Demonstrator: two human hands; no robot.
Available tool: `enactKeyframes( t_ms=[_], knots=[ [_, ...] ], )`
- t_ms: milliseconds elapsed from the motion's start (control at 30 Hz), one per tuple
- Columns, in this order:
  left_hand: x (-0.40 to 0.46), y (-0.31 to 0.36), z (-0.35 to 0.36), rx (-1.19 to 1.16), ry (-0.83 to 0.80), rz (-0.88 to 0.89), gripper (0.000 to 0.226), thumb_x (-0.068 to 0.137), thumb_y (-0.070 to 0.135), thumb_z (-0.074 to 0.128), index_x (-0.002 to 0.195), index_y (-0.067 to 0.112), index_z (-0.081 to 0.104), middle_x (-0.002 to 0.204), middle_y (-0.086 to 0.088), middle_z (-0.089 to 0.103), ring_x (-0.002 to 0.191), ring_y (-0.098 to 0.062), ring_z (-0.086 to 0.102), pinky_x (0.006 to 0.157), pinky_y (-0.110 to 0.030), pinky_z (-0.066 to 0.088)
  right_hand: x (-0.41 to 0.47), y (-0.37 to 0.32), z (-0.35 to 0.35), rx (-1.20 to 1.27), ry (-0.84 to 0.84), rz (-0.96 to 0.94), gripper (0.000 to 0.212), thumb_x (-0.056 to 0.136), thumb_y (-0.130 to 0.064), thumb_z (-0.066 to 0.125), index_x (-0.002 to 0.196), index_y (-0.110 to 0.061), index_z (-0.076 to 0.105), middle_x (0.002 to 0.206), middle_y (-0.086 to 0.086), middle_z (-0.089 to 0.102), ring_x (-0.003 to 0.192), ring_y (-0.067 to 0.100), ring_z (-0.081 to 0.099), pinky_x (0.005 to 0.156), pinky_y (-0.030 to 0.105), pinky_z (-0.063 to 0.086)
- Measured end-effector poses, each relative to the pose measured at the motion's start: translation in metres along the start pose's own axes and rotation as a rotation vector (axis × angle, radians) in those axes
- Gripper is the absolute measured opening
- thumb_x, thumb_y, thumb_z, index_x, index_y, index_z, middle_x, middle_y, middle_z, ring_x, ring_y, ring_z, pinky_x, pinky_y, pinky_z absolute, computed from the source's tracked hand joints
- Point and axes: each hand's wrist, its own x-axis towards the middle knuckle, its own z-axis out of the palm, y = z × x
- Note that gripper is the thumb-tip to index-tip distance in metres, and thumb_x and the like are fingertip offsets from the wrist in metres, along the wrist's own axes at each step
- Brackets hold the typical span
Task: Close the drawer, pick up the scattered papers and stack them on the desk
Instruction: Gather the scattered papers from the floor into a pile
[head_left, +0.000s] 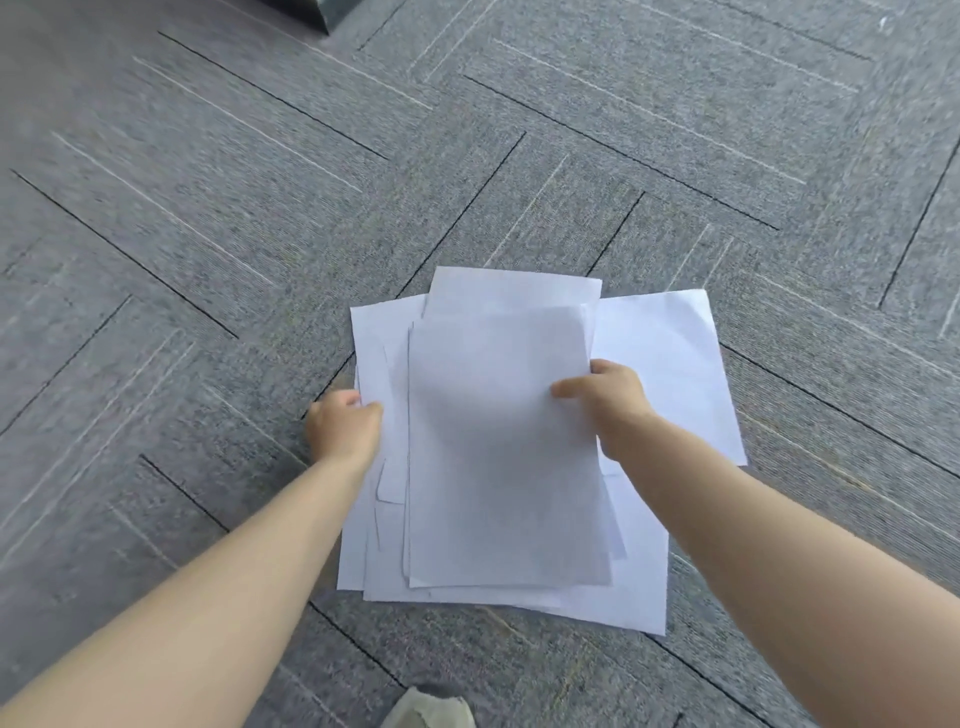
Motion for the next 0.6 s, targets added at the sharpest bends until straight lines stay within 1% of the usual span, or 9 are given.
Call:
enactKeyframes(
  t_ms=[33,100,133,233,267,333,400,500,600],
  knots=[
    [0.004,-0.004,0.001,-0.017,-0.015,0.000,0.013,0.055,0.027,0.051,0.057,0.014,0.050,0.074,-0.013,0.060,0.068,-0.040,0.060,0.070,-0.052,0.055,0.001,-0.001,0.004,0.004,-0.018,0.018,0.028,0.070,0.000,0.071,0.098,0.002,0.069,0.098,0.022,0.073,0.073,0.033,0.069,0.067,0.038,0.059],
    [0.009,-0.010,0.002,-0.039,-0.037,-0.012,0.014,0.055,0.030,0.055,0.063,0.019,0.055,0.088,-0.012,0.070,0.080,-0.039,0.067,0.076,-0.049,0.057,-0.001,-0.002,0.012,-0.024,-0.042,0.047,0.025,0.073,0.000,0.072,0.098,0.002,0.070,0.094,0.019,0.073,0.071,0.031,0.068,0.060,0.029,0.053],
    [0.008,-0.009,0.002,-0.051,-0.042,-0.013,0.013,0.056,0.031,0.057,0.065,0.023,0.054,0.092,-0.011,0.070,0.083,-0.037,0.068,0.078,-0.049,0.057,-0.001,-0.002,0.016,-0.043,-0.044,0.054,0.025,0.073,-0.001,0.073,0.097,0.002,0.071,0.093,0.018,0.073,0.073,0.031,0.070,0.061,0.029,0.055],
    [0.001,-0.003,0.000,-0.102,-0.070,-0.020,0.013,0.057,0.033,0.060,0.064,0.026,0.052,0.085,-0.010,0.067,0.077,-0.029,0.064,0.082,-0.050,0.057,-0.005,0.003,0.022,-0.134,-0.021,0.020,0.022,0.068,-0.003,0.073,0.090,0.000,0.072,0.094,0.020,0.075,0.085,0.037,0.073,0.081,0.047,0.060],
    [0.003,-0.006,0.002,-0.112,-0.090,-0.028,0.014,0.057,0.034,0.061,0.066,0.026,0.053,0.085,-0.011,0.068,0.077,-0.028,0.063,0.083,-0.051,0.056,-0.005,0.003,0.021,-0.168,-0.002,-0.021,0.018,0.068,-0.004,0.072,0.086,-0.001,0.071,0.091,0.019,0.075,0.085,0.037,0.073,0.081,0.049,0.060],
    [0.007,-0.010,0.008,-0.120,-0.109,-0.037,0.018,0.058,0.034,0.060,0.073,0.026,0.058,0.089,-0.011,0.071,0.085,-0.034,0.068,0.085,-0.053,0.055,-0.005,0.003,0.013,-0.204,0.040,-0.114,0.006,0.072,-0.006,0.069,0.077,-0.009,0.067,0.082,0.013,0.072,0.077,0.031,0.072,0.077,0.047,0.061],
    [-0.002,-0.004,0.008,-0.100,-0.101,-0.015,0.019,0.062,0.029,0.059,0.080,0.025,0.062,0.087,-0.005,0.070,0.092,-0.035,0.068,0.085,-0.047,0.055,-0.004,0.000,-0.003,-0.185,0.066,-0.178,0.011,0.077,-0.005,0.065,0.073,-0.015,0.062,0.076,0.009,0.068,0.066,0.024,0.067,0.070,0.041,0.059],
    [-0.014,0.008,0.010,-0.091,-0.101,0.050,0.031,0.079,0.012,0.054,0.107,0.018,0.066,0.099,-0.002,0.067,0.096,-0.025,0.064,0.087,-0.036,0.050,-0.003,-0.001,-0.034,-0.135,0.094,-0.199,0.014,0.081,-0.003,0.061,0.084,-0.016,0.066,0.080,0.008,0.071,0.060,0.018,0.066,0.059,0.032,0.059],
    [-0.014,0.011,0.017,-0.097,-0.108,0.100,0.033,0.083,0.014,0.051,0.112,0.016,0.065,0.105,-0.006,0.069,0.099,-0.026,0.065,0.091,-0.040,0.053,-0.002,0.004,-0.061,-0.161,0.140,-0.159,0.022,0.081,-0.002,0.060,0.096,-0.015,0.069,0.081,0.005,0.070,0.061,0.018,0.066,0.056,0.028,0.058]
  ],
)
